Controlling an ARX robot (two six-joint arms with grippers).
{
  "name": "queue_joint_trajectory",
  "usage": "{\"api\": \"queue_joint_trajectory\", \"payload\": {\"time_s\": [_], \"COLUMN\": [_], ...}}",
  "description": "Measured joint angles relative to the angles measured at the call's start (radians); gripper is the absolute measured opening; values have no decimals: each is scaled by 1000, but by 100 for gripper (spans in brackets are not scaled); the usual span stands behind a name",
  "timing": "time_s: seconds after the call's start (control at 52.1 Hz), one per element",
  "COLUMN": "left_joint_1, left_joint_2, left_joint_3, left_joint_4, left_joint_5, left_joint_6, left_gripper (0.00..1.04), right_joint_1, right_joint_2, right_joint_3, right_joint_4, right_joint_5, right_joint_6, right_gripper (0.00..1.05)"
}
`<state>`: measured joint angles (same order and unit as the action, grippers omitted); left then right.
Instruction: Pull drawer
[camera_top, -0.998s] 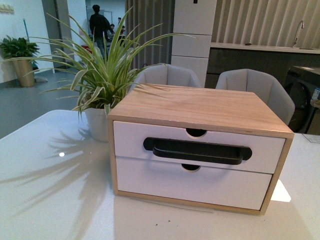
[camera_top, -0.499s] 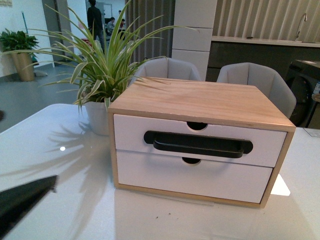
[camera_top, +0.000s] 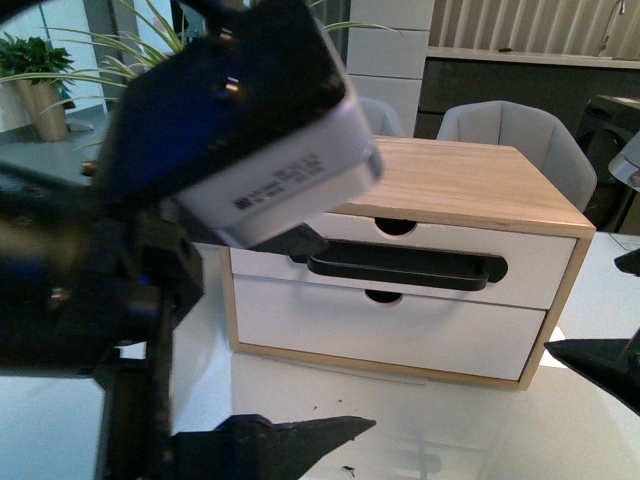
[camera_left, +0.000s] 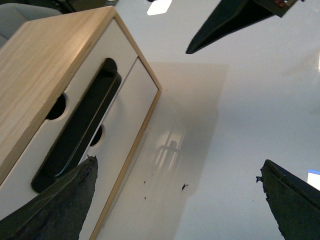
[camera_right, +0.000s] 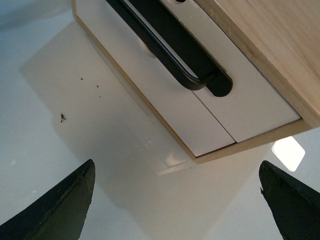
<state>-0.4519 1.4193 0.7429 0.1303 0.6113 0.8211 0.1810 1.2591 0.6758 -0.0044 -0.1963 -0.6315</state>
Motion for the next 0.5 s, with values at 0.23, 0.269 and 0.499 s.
{"api": "queue_joint_trajectory", "payload": {"time_s": [0.23, 0.269, 0.499], "left_joint_1": [-29, -31, -32], "left_joint_2": [134, 154, 269], "left_joint_3": [153, 177, 306], "left_joint_4": [-151, -168, -252], "left_joint_5": [-11, -14, -34], "left_joint_6": [136, 153, 222], "left_gripper": [97, 97, 97], "right_joint_1": [-5, -5, -1], "right_joint_2": [83, 94, 166], "right_joint_3": [74, 84, 145], "right_joint_4": [-55, -62, -101], "right_joint_5": [-42, -48, -84], "right_joint_6": [-79, -91, -149], "right_gripper": [96, 96, 96]}}
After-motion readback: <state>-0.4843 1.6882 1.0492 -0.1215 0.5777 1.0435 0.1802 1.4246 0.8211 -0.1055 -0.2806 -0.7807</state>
